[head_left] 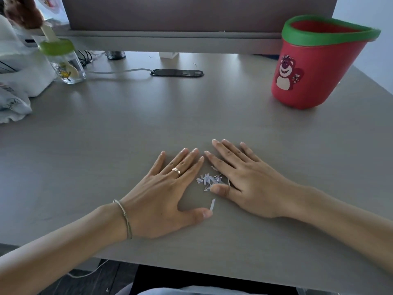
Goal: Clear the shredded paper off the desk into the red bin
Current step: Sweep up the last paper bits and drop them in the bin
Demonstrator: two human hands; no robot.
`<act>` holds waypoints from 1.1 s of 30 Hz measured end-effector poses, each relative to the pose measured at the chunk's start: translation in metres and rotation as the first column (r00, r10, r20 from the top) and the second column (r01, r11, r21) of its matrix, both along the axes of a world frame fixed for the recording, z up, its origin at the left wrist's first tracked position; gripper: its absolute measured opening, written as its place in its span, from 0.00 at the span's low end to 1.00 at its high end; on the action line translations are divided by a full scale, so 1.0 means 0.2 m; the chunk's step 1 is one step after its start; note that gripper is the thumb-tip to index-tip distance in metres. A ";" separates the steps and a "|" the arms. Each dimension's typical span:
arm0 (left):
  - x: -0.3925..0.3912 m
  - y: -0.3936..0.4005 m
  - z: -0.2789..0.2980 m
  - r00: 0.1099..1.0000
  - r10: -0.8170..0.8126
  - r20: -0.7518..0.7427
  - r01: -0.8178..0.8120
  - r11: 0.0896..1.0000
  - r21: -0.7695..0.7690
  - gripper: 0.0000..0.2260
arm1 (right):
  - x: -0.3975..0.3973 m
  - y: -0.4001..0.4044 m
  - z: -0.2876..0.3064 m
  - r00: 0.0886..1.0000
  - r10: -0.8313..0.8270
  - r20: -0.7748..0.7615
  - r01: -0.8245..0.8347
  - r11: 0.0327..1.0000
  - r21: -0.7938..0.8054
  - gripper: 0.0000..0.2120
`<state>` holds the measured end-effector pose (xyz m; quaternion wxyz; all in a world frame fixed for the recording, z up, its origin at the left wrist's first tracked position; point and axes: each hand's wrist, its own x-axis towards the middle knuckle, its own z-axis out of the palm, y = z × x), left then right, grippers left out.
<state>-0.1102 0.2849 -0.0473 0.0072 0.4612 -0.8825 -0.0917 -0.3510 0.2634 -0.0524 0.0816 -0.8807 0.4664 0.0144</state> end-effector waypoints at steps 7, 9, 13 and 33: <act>-0.01 -0.01 -0.02 0.991 -0.004 -0.133 0.000 1.000 -0.031 0.40 | -0.07 0.03 0.07 0.981 -0.004 0.194 0.008 1.000 -0.017 0.36; 0.00 0.00 -0.01 0.976 0.011 -0.217 -0.034 0.994 -0.104 0.37 | -0.12 0.04 0.09 0.974 -0.028 0.226 0.071 0.981 -0.183 0.29; -0.03 -0.06 0.01 0.946 0.032 -0.323 -0.093 0.980 -0.174 0.25 | -0.12 0.04 0.09 0.992 0.072 0.108 -0.024 0.920 -0.391 0.27; 0.05 -0.13 0.03 0.885 0.127 -0.448 -0.217 0.964 -0.155 0.05 | 0.11 -0.20 0.01 0.945 0.299 -0.132 -0.325 0.813 -0.483 0.22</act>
